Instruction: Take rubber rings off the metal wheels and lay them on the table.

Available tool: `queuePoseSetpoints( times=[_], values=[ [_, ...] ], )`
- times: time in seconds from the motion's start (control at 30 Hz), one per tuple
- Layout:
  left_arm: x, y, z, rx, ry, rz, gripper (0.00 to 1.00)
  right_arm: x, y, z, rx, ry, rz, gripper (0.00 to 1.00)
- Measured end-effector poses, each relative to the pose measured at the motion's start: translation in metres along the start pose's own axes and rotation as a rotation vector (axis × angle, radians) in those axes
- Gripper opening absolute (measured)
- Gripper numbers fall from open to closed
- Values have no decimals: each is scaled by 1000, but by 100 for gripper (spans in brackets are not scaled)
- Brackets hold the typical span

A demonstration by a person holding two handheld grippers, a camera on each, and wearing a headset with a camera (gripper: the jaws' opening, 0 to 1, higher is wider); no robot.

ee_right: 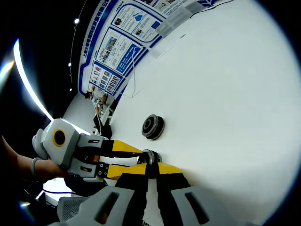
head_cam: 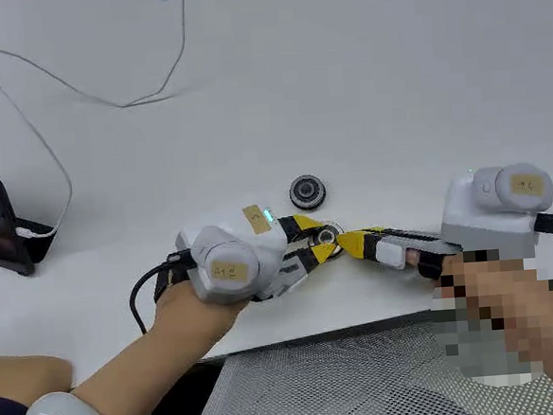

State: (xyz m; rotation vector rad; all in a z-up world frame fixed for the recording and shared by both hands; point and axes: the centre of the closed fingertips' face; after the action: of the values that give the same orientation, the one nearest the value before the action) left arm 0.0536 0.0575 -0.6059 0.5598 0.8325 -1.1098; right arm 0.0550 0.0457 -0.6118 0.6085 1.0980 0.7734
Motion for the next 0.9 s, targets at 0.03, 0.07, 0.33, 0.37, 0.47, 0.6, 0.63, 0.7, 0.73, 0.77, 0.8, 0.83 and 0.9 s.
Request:
queuePoseSetpoints(
  times=[0.03,0.07,0.33,0.37,0.47,0.6,0.63,0.7,0.73,0.77,0.8,0.83,0.9],
  values=[
    [0,0,0,0,0,0,13,0,0,0,-4,0,2,7],
    [0,0,0,0,-1,0,13,-1,-1,1,-9,-3,-1,7],
    [0,0,0,1,0,-1,13,-1,-1,4,-25,-8,-5,4],
    [0,-1,0,1,-1,-1,13,-1,-1,4,-20,-6,-1,4],
    [-1,-1,0,1,-1,-2,13,-1,-1,4,-24,1,1,5],
    [0,0,0,-1,-1,-1,13,0,0,3,-35,8,0,5],
    [0,0,0,-2,-1,-2,13,0,0,4,-39,6,-2,5],
    [0,0,0,-2,-1,-1,13,-2,1,4,-54,2,-7,3],
    [0,0,0,-2,-1,-2,13,-3,1,5,-55,1,-7,2],
    [0,-1,0,-1,-1,-2,13,-2,1,4,-58,3,-9,2],
    [0,-1,0,-1,-1,-2,13,-2,2,4,-71,3,-13,2],
    [0,-1,0,-1,0,-3,13,-2,2,4,-71,4,-14,2],
    [0,-1,0,1,2,-2,13,-3,2,4,-72,7,-15,2]
  ],
)
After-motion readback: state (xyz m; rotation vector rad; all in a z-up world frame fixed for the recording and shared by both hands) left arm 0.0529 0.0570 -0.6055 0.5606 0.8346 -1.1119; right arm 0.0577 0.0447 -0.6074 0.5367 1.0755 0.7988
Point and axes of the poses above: the centre of the closed fingertips' face, and the gripper's own axes: x roughly forward along the fingers, y roughly to its left, z roughly out of its top, and after that the axes turned 13 degrees about y, right-handed
